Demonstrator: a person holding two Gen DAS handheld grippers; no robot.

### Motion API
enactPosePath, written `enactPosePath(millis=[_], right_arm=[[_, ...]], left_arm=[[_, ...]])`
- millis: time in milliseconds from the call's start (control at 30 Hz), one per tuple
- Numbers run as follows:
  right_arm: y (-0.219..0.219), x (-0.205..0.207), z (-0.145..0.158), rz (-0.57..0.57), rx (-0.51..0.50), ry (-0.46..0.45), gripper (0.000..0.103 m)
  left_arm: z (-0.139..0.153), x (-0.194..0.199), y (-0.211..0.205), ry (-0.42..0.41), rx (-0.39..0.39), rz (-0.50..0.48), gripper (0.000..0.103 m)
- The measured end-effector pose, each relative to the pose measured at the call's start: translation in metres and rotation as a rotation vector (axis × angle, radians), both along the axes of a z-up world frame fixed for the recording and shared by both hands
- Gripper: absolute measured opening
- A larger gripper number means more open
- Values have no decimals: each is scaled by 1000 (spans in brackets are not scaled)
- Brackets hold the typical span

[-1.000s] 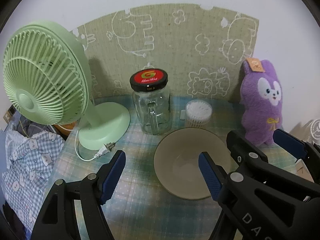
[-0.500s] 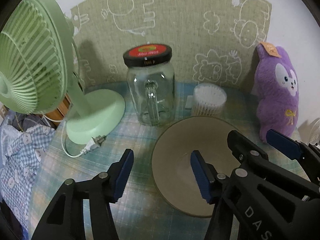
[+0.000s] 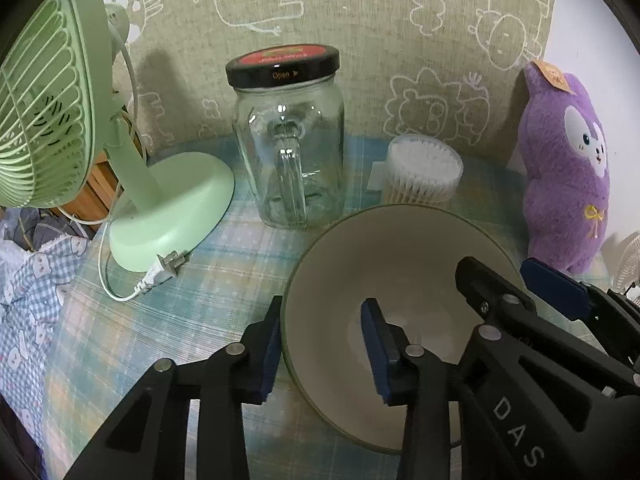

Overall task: Organize plates and bowls
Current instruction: 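Close both grippers on the rim of the beige bowl, then lift the beige bowl off the table with both grippers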

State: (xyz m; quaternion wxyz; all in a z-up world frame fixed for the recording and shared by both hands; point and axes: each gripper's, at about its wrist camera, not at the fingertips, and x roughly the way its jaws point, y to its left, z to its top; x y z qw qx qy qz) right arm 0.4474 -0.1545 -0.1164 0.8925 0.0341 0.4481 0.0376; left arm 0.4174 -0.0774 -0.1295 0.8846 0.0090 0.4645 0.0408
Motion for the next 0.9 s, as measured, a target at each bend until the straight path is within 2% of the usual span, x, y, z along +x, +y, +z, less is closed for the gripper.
enactPosePath(millis=[33,100,167,500,900], right_arm=[[0,0,0,0,1,0,49],[0,1,-2,8,4,4,35],[2,2,-3,20,13,13,30],[4,4,-4,13,9,17,30],[1,-4,5,-30,37,46,30]], left_arm=[[0,0,0,-2,6,2,34],[0,0,0,-3,20,9,29],[0,0,2,0,23,9,26],[-2,2,3,9,22,4,24],[4,-4,4,38,-16,11,24]])
